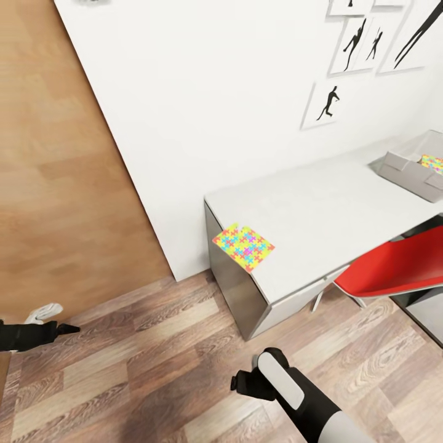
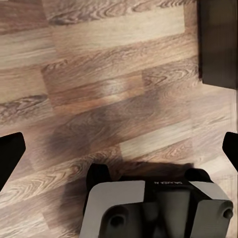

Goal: Put all the toys in the child's room - the three board games (two on the bed and one on the table), the two jigsaw puzzles on the table, and the tennis ball on the table - inside the toy box on the table in the child's room.

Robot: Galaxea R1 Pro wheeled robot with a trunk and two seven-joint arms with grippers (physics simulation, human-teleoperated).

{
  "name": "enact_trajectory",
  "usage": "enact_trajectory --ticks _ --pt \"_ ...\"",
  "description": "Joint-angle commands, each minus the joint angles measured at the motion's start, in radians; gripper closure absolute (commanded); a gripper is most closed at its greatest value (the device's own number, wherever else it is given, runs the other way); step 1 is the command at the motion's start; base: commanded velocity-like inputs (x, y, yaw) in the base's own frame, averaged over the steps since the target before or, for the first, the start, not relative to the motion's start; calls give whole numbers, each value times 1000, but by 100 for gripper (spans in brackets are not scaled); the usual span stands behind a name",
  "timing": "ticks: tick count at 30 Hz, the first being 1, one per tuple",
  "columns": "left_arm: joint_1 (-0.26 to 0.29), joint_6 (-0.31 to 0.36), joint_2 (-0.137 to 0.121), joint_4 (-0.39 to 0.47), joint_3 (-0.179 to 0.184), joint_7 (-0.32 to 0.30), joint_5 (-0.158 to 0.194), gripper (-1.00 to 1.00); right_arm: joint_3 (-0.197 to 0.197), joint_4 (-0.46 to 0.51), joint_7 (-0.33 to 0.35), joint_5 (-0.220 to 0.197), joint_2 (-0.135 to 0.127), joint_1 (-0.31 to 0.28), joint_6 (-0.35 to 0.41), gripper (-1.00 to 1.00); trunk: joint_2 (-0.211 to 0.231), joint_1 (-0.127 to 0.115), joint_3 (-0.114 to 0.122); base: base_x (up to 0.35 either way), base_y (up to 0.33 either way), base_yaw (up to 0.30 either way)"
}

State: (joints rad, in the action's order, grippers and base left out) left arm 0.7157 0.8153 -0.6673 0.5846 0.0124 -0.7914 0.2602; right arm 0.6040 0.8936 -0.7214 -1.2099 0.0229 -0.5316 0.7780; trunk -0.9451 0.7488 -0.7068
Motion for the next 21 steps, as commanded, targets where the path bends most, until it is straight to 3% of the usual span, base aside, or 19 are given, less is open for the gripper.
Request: enact_trajectory --ticks 1,12,21 --pt "1 -13 9 -8 2 0 2 -100 2 -2 -10 -10 -3 -1 -9 -100 -1 0 1 0 0 0" --pt "1 -46 28 -24 0 9 4 -100 2 -14 -6 -11 -23 0 -30 -100 -1 0 19 0 0 0" --pt "1 -49 40 -25 0 21 4 -100 2 -35 -1 -11 -76 2 -101 -100 -1 0 34 0 0 0"
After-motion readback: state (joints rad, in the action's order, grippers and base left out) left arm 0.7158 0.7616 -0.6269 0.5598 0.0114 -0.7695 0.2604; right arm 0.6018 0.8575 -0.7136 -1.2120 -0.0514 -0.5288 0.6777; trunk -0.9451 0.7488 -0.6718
